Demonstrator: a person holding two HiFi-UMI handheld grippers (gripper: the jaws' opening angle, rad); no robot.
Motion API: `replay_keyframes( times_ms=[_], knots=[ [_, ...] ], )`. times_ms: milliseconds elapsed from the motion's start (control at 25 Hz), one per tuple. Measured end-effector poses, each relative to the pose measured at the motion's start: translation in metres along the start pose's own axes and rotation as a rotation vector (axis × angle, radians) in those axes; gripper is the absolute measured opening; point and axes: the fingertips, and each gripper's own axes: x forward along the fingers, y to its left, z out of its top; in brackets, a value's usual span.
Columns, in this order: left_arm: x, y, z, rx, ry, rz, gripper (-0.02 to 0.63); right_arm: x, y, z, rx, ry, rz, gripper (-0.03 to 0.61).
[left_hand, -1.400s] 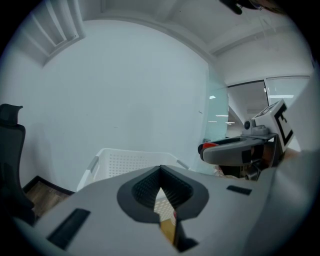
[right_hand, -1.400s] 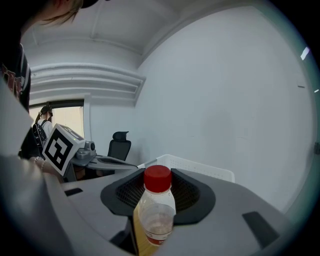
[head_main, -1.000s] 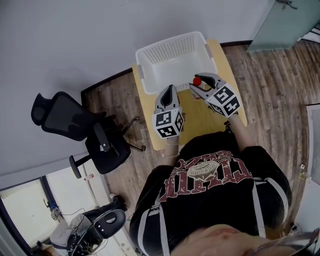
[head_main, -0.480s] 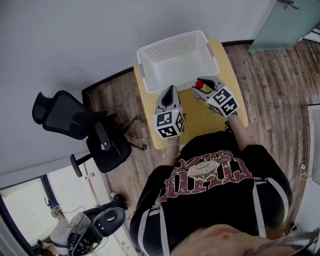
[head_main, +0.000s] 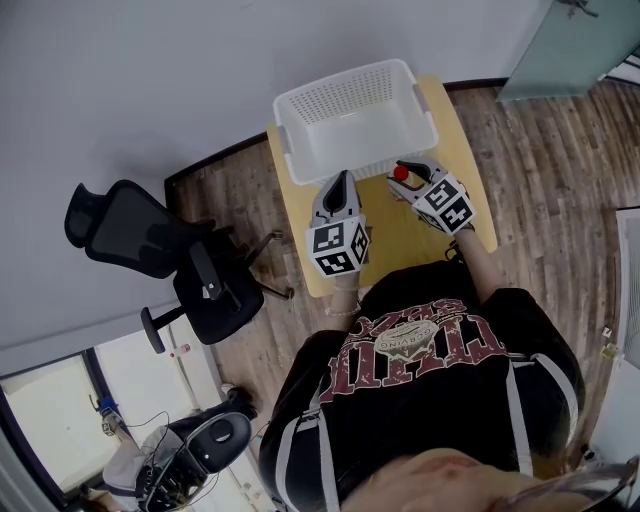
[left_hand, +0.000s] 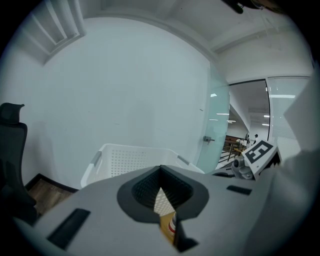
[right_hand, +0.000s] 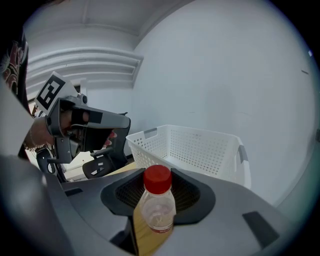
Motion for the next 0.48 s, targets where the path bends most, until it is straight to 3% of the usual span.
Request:
replay_keyframes(
  times_ms=[480],
  knots=[
    [0.002, -0.004, -0.004, 0.001, 0.007, -0.011, 0.048, -0.001, 0.006, -0.017, 0.012, 0.029, 0.017, 0.169]
  ],
)
